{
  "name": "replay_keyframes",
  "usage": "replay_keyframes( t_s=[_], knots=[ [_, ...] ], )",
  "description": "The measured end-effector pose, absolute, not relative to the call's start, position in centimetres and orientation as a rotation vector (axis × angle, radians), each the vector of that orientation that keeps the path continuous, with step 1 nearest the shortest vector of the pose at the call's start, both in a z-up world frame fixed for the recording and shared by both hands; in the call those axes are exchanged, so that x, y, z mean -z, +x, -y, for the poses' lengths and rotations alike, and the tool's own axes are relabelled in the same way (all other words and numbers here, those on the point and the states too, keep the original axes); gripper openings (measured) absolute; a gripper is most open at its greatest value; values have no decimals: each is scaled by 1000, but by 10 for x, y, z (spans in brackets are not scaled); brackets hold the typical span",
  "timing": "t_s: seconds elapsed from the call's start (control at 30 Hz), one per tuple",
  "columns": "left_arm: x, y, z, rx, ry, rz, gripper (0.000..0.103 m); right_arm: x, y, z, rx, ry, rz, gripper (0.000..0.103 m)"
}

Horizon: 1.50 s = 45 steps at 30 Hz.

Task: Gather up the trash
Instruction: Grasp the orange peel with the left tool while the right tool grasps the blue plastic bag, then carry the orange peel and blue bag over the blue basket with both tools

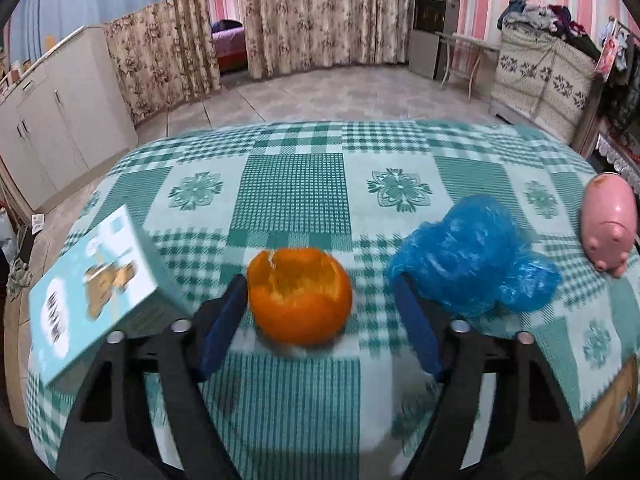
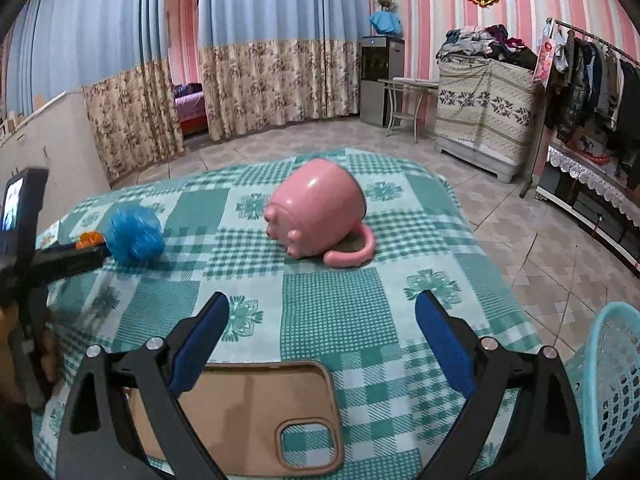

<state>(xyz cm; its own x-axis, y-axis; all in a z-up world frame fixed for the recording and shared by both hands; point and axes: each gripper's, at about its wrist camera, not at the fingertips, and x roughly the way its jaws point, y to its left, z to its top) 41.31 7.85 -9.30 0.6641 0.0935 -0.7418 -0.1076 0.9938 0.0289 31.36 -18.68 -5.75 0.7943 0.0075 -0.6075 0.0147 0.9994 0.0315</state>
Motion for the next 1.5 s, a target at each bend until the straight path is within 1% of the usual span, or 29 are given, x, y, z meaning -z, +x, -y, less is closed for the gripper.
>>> replay_keyframes(
  t_s=[0.03,0.1,0.13,0.17,0.3,0.6,0.77,0.87,0.9,0.93,0.97,1.0,1.03,1.07,1.1,1.2,1.5],
  knots=[
    [94,417,-79,-122,-16,-845,64,59,316,185,1,34,-661,92],
    [97,420,-84,-126,-39,-861,51,58,320,182,-7,34,-667,92],
    [97,420,-86,-124,-59,-863,48,57,321,178,-14,30,-666,92],
    [96,419,-86,-122,-67,-858,41,55,323,175,-20,22,-663,92],
    [91,415,-87,-111,-66,-840,29,46,331,158,-48,8,-656,92],
    [68,358,-114,-173,-70,-766,28,39,356,94,-167,9,-666,92],
    [57,336,-138,-211,-57,-736,28,57,378,42,-242,-31,-752,92],
    [55,330,-156,-243,-52,-730,28,67,389,25,-257,-27,-800,90],
    [54,328,-160,-241,-63,-728,29,72,394,21,-262,-26,-819,82],
    [54,327,-165,-238,-75,-727,29,76,398,18,-266,-25,-838,66],
    [53,325,-168,-242,-81,-728,28,81,401,18,-273,-19,-861,58],
    [53,323,-169,-247,-80,-728,28,85,403,17,-285,-8,-880,46],
    [53,322,-169,-253,-77,-728,28,87,404,18,-298,4,-888,37],
    [52,321,-169,-257,-78,-727,28,88,402,20,-307,9,-883,31],
    [51,321,-169,-252,-84,-728,28,88,401,22,-315,13,-882,23],
    [45,319,-162,-247,-89,-726,28,76,390,33,-312,24,-837,19],
    [12,313,-97,-171,-50,-657,28,17,330,119,-211,66,-687,19]
  ],
)
